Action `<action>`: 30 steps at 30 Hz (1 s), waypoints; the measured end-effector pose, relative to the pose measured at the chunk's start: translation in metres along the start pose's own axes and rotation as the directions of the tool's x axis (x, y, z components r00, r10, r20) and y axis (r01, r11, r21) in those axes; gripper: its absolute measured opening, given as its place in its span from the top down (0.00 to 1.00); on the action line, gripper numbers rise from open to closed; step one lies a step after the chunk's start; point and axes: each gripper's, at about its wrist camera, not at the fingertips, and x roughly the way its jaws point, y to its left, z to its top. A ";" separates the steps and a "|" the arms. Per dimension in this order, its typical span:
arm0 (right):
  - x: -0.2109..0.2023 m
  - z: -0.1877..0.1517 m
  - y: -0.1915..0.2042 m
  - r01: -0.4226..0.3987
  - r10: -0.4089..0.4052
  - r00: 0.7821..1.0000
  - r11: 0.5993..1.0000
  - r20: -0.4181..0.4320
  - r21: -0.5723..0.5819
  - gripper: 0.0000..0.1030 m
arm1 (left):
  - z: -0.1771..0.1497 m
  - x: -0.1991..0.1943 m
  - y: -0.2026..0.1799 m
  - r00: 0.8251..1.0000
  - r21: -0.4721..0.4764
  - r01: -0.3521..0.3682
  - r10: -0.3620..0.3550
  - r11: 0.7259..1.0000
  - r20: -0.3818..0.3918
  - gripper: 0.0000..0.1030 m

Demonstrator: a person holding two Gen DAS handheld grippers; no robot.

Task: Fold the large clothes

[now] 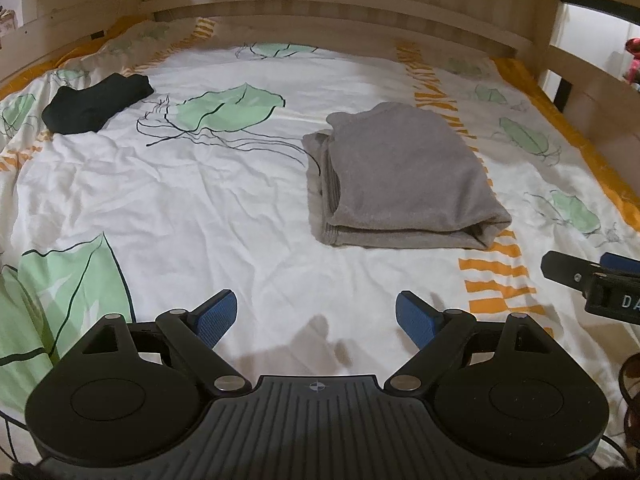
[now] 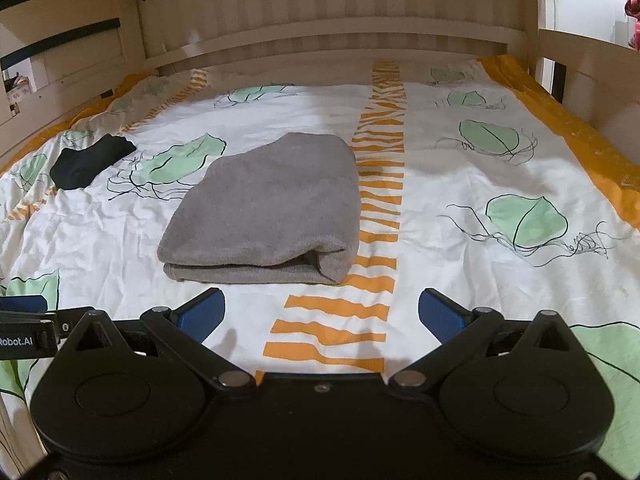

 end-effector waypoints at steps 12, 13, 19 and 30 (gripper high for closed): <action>0.000 0.000 -0.001 -0.004 0.004 1.000 1.000 -0.001 0.014 0.01 | -0.001 0.004 -0.006 1.000 0.019 -0.001 0.001 1.000 -0.012 0.16; 0.000 0.000 -0.002 -0.004 0.004 1.000 1.000 -0.001 0.015 0.01 | -0.001 0.004 -0.006 1.000 0.020 -0.002 0.002 1.000 -0.013 0.16; -0.001 -0.001 -0.002 -0.005 0.005 1.000 1.000 0.000 0.021 0.01 | -0.002 0.006 -0.007 1.000 0.022 -0.006 0.006 1.000 -0.018 0.16; -0.001 -0.003 0.000 -0.006 0.007 1.000 1.000 -0.007 0.030 0.01 | -0.004 0.007 -0.005 1.000 0.018 -0.013 0.014 1.000 -0.026 0.16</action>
